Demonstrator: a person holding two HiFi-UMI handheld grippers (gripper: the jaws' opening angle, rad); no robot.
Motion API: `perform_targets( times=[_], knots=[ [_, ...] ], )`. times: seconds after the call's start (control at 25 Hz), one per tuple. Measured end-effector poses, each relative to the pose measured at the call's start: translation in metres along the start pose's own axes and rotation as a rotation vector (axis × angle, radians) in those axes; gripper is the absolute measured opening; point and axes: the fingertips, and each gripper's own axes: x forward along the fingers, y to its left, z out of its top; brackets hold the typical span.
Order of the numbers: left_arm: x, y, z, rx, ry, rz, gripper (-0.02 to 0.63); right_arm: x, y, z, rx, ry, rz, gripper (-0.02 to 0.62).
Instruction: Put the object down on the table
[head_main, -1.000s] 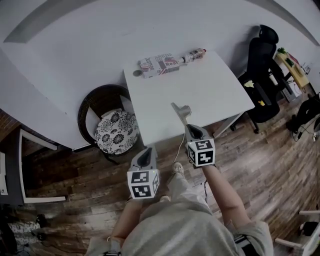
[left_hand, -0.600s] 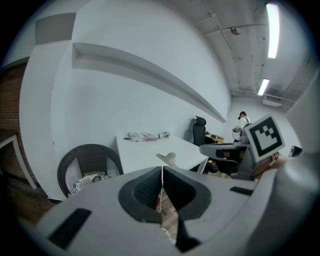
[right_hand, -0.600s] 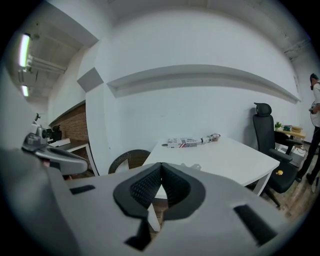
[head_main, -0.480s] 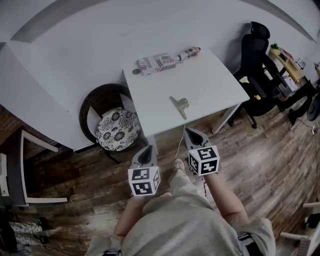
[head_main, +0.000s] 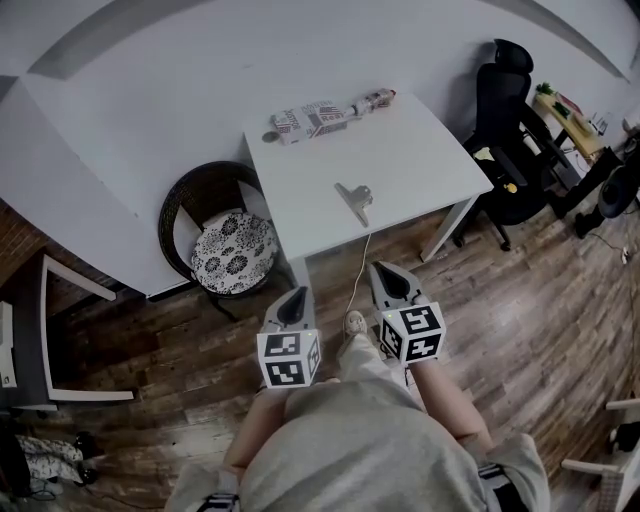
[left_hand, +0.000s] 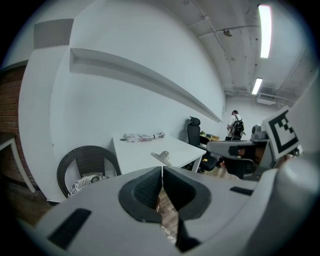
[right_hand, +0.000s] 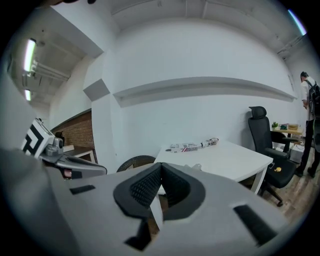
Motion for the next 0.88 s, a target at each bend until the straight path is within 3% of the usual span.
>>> perform_targets(
  times=[0.88],
  knots=[
    [0.002, -0.005, 0.0, 0.008, 0.0, -0.006, 0.011, -0.01, -0.006, -0.007, 0.04, 0.002, -0.021, -0.005]
  ],
)
